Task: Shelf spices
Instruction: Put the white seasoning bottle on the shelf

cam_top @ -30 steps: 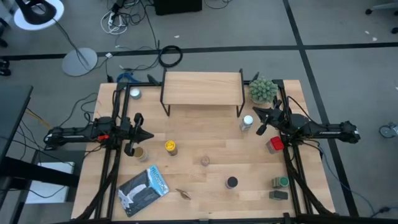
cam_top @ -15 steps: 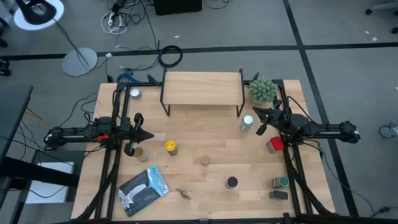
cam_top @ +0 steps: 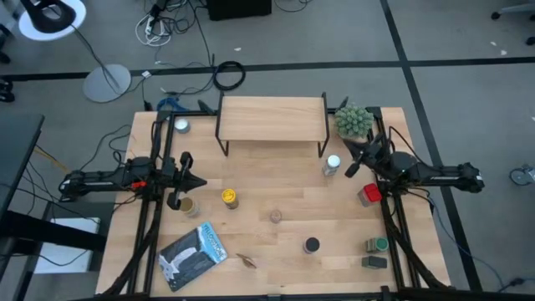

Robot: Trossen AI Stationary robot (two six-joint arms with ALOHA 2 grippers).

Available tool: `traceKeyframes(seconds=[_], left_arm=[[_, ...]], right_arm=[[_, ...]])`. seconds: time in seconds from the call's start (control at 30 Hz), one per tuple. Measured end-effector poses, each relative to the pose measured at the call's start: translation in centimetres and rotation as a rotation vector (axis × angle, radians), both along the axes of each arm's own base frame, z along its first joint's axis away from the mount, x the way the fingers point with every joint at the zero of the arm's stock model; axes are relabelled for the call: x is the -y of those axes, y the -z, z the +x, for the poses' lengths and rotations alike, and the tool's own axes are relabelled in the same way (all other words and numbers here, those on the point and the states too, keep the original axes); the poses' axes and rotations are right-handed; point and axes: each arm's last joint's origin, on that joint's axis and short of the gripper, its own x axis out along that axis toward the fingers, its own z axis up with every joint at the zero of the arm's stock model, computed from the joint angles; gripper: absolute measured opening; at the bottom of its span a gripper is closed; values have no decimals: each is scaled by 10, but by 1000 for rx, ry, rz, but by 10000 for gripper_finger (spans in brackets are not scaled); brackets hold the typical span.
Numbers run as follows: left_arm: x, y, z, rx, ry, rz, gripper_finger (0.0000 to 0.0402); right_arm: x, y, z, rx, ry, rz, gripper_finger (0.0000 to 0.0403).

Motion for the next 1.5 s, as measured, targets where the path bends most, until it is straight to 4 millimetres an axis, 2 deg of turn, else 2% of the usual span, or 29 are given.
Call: traceKeyframes(seconds=[0.33, 0.43, 0.97, 1.23, 1.5], left_arm=[[0, 0, 0, 0, 0, 0, 8], [0, 0, 0, 0, 0, 0, 8], [0, 0, 0, 0, 0, 0, 8], [0, 0, 0, 0, 0, 0, 8], [0, 0, 0, 0, 0, 0, 8]], right_arm=[[-3, -27, -12, -30, -43, 79, 1], [-5, -30, -13, -58, -75, 98, 1], [-10, -53, 0, -160, -113, 88, 0], [-10, -54, 3, -234, -92, 190, 0], [-11, -63, 8, -259, -65, 301, 0]])
